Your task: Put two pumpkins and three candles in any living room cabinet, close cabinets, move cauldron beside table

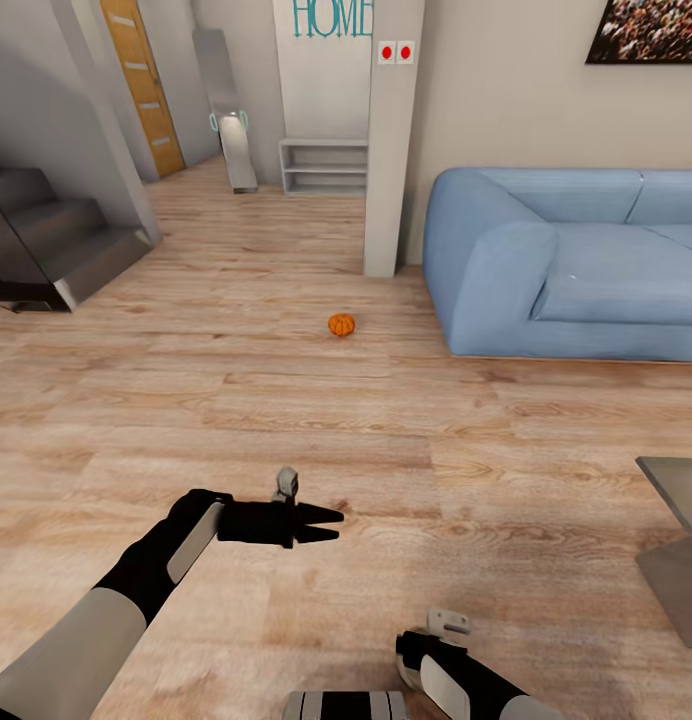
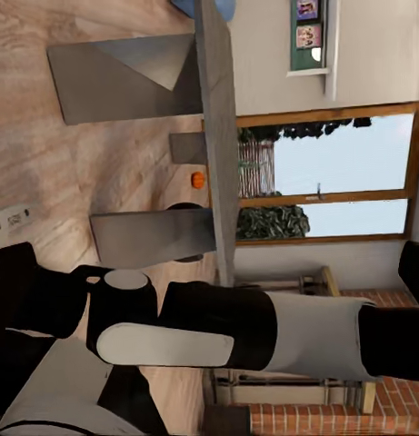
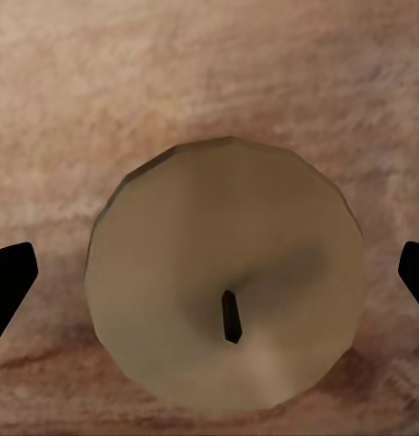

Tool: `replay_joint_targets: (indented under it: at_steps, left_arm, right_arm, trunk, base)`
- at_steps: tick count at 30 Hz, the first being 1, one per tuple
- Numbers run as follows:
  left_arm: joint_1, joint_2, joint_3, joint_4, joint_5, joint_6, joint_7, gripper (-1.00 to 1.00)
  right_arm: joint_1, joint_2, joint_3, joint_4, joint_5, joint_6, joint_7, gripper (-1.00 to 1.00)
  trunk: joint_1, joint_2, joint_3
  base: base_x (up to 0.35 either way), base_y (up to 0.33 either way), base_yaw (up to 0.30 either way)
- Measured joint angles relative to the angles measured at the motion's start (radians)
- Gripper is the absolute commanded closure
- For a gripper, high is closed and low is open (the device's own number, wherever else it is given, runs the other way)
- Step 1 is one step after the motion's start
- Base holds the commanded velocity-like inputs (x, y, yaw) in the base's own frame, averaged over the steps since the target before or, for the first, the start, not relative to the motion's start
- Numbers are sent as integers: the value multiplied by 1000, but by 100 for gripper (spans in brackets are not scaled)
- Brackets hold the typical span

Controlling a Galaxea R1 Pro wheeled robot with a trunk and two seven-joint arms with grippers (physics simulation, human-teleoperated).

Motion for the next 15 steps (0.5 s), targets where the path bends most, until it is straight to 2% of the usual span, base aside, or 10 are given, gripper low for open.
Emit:
replay_joint_targets:
  at_steps: [6, 15]
  left_arm:
    - [0, 0, -2, 0, -1, -1, -28, -100]
    - [0, 1, -3, 0, -2, -1, -38, -100]
  right_arm:
    - [0, 0, 1, 0, 0, 0, 0, -100]
    - [0, 0, 2, 0, 0, 0, 0, -100]
  trunk:
    - [3, -1, -23]
    - [3, -1, -23]
  base:
    - [0, 0, 0]
    - [0, 0, 0]
